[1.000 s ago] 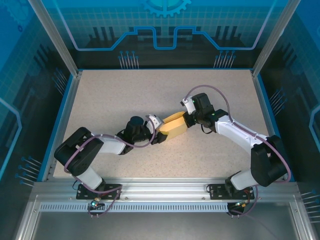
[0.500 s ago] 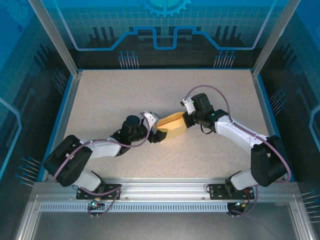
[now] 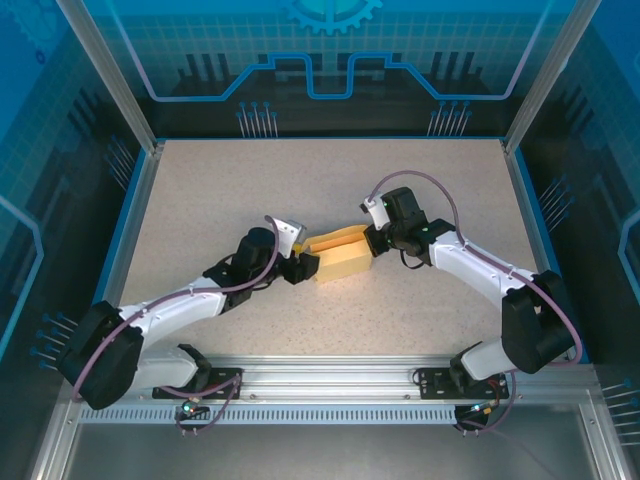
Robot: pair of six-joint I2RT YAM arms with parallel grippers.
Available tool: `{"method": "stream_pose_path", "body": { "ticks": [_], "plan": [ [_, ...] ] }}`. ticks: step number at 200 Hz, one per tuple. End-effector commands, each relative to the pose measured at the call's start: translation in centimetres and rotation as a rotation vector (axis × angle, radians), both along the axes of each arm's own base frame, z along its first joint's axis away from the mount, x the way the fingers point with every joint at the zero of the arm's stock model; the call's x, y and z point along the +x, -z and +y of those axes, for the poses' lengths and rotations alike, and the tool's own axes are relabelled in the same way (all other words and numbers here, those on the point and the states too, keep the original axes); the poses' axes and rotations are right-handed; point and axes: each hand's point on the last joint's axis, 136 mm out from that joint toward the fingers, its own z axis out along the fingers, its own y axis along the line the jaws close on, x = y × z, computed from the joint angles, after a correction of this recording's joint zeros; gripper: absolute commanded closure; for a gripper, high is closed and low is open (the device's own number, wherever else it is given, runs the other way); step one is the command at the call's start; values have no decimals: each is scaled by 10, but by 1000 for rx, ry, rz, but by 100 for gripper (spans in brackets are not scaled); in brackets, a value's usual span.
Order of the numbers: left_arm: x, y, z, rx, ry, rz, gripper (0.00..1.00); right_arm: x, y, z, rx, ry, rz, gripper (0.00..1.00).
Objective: Fold the paper box
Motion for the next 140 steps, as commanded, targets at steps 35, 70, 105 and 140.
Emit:
{"method": "stream_pose_path", "body": {
  "ticks": [35, 70, 105, 140],
  "plan": [
    [4, -1, -3, 58, -6, 60, 67, -13, 9, 4, -12, -18, 63, 95],
    [6, 2, -4, 79, -2, 72, 84, -14, 10, 4, -10, -17, 67, 95],
    [6, 8, 0, 107, -25, 84, 92, -16, 10, 5, -5, -10, 82, 95],
    [6, 8, 0, 99, -40, 88, 93, -19, 9, 5, -4, 1, 93, 95]
  ]
}}
